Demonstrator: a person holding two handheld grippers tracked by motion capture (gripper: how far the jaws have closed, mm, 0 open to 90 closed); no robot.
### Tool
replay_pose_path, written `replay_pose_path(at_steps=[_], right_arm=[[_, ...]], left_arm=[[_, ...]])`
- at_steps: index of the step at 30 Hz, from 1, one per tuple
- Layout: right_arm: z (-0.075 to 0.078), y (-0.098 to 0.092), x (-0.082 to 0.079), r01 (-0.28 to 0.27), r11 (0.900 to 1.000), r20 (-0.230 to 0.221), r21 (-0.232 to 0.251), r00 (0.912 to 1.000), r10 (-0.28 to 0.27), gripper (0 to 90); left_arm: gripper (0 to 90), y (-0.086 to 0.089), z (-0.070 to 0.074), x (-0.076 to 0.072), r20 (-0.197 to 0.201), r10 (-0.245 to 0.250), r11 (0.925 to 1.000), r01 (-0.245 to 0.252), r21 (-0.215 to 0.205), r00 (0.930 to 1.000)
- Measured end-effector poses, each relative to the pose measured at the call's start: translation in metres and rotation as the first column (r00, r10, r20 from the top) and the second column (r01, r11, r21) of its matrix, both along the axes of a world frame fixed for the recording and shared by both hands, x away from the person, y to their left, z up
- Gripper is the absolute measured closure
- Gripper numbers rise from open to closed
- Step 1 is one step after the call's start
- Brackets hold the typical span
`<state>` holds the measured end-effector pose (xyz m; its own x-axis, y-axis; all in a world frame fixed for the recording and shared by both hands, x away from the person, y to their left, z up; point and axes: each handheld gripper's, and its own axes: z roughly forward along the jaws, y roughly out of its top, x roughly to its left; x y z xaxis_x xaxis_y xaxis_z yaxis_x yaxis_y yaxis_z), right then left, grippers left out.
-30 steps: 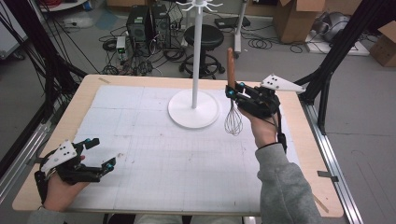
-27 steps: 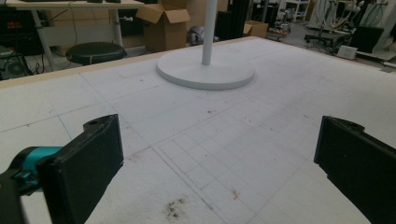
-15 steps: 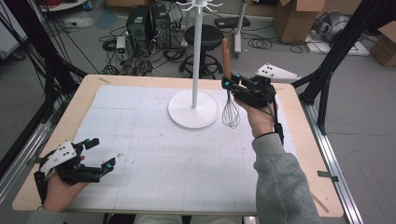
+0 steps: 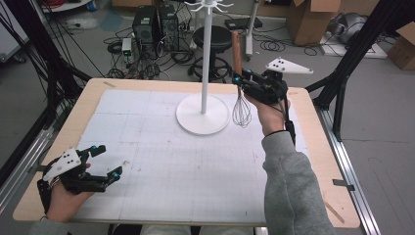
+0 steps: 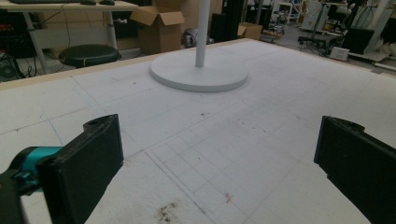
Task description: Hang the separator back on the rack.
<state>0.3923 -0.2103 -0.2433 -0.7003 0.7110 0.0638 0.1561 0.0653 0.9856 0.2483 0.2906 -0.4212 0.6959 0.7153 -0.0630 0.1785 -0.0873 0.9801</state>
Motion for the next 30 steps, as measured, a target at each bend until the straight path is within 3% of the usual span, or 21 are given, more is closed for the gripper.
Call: replay_pose_path(at_steps=[17, 30], right_arm=[[0.018, 0.008, 0.009, 0.055, 0.998, 0.043, 0.0, 0.9976, -0.055, 69.9], [0.025, 0.017, 0.017, 0.07, 0.998, 0.049, -0.002, 0.9964, -0.069, 69.9]], left_arm=[[1.8, 0.001, 0.0, -0.001, -0.001, 0.006, 1.0, -0.006, 0.001, 1.0], [1.8, 0.002, 0.0, -0.001, -0.002, 0.017, 0.9998, -0.017, -0.007, 0.9999]])
